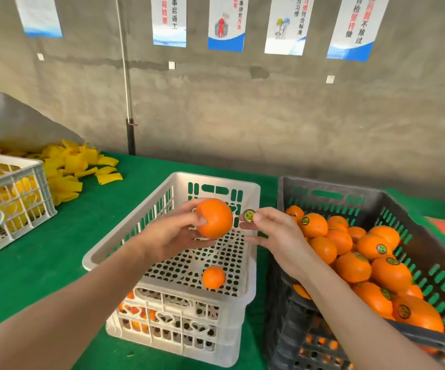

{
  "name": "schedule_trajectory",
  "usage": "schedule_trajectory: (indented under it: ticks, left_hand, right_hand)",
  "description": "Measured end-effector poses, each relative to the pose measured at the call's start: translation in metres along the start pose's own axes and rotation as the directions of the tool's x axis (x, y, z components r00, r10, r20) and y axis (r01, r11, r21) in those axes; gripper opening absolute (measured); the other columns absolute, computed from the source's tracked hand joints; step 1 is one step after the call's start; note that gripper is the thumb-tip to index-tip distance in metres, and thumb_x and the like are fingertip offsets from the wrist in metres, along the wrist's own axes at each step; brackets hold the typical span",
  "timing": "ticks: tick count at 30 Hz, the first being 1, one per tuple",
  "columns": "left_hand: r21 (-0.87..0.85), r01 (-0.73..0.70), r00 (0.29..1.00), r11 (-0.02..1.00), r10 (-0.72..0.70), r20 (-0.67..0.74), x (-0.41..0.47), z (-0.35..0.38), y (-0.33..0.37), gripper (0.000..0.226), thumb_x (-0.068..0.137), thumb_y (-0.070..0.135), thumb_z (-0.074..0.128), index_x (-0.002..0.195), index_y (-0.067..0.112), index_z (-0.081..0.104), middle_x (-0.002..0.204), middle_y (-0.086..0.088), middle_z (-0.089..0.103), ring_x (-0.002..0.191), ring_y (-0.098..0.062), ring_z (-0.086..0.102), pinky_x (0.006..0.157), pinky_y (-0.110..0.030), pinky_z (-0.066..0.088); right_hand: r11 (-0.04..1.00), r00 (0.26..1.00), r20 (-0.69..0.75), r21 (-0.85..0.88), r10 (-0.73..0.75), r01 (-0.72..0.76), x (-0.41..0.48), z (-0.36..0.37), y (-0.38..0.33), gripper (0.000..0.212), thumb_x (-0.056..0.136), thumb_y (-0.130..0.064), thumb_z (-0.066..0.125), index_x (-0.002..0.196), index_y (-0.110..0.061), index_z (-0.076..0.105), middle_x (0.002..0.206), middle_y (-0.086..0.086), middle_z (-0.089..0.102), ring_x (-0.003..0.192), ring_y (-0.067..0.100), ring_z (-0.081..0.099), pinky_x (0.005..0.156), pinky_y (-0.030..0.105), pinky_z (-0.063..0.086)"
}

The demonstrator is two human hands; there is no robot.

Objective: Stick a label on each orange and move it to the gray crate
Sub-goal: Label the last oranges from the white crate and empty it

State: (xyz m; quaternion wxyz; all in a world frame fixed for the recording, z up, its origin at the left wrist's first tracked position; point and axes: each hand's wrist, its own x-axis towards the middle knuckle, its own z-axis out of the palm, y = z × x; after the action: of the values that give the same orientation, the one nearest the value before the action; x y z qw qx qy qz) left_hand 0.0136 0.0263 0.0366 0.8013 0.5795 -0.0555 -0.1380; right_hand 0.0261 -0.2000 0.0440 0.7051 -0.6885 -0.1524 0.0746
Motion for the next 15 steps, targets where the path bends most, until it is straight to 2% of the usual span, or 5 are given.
schedule_trajectory:
  ticks: [3,6,9,10,15]
  left_hand:
    - [-0.153,-0.021,0.998,0.988,0.03,0.058,-0.012,0.036,-0.01,0.068,0.059,0.009,0.077,0.123,0.026,0.062,0.132,-0.019,0.053,0.106,-0.041,0.064,0.077,-0.041,0.056]
    - [-0.238,-0.027,0.996,0.971,0.045,0.071,-0.021,0.07,-0.021,0.069,0.062,0.001,0.069,0.127,0.025,0.059,0.133,-0.019,0.051,0.106,-0.038,0.063,0.076,-0.039,0.057]
    - [-0.252,-0.008,0.996,0.968,0.029,0.08,-0.028,0.097,-0.032,0.07,0.059,0.0,0.061,0.125,0.026,0.06,0.134,-0.016,0.051,0.105,-0.035,0.06,0.076,-0.041,0.056]
    - [-0.264,0.006,0.995,0.964,0.02,0.095,-0.03,0.106,-0.035,0.07,0.057,0.001,0.062,0.122,0.026,0.062,0.131,-0.015,0.053,0.102,-0.033,0.06,0.074,-0.039,0.055]
    - [-0.193,-0.02,0.995,0.981,0.038,0.091,-0.033,0.147,-0.048,0.034,0.078,0.026,0.064,0.112,0.029,0.066,0.117,-0.007,0.062,0.084,-0.02,0.066,0.062,-0.03,0.052]
  right_hand:
    - [0.999,0.998,0.05,0.008,-0.045,0.045,-0.023,-0.007,-0.015,0.022,0.09,-0.02,0.057,0.096,0.001,0.061,0.116,0.021,0.061,0.108,0.025,0.062,0.083,0.036,0.056]
    - [0.997,0.993,0.09,-0.016,-0.076,0.078,-0.054,-0.019,-0.026,0.03,0.08,-0.031,0.06,0.097,-0.007,0.065,0.111,0.003,0.069,0.107,0.017,0.063,0.089,0.034,0.054]
    - [0.986,0.99,0.086,-0.11,-0.113,0.122,-0.08,-0.032,-0.031,0.007,0.087,-0.019,0.059,0.085,-0.015,0.064,0.115,-0.002,0.066,0.11,0.014,0.06,0.091,0.029,0.05]
    - [0.974,0.988,0.083,-0.176,-0.128,0.141,-0.087,-0.037,-0.032,0.011,0.09,-0.014,0.058,0.08,-0.016,0.062,0.116,-0.003,0.064,0.112,0.013,0.057,0.093,0.028,0.047]
    - [0.909,0.984,0.113,-0.381,-0.137,0.171,-0.114,-0.054,-0.042,0.016,0.091,-0.013,0.059,0.077,-0.018,0.059,0.121,-0.003,0.055,0.117,0.01,0.05,0.099,0.027,0.041]
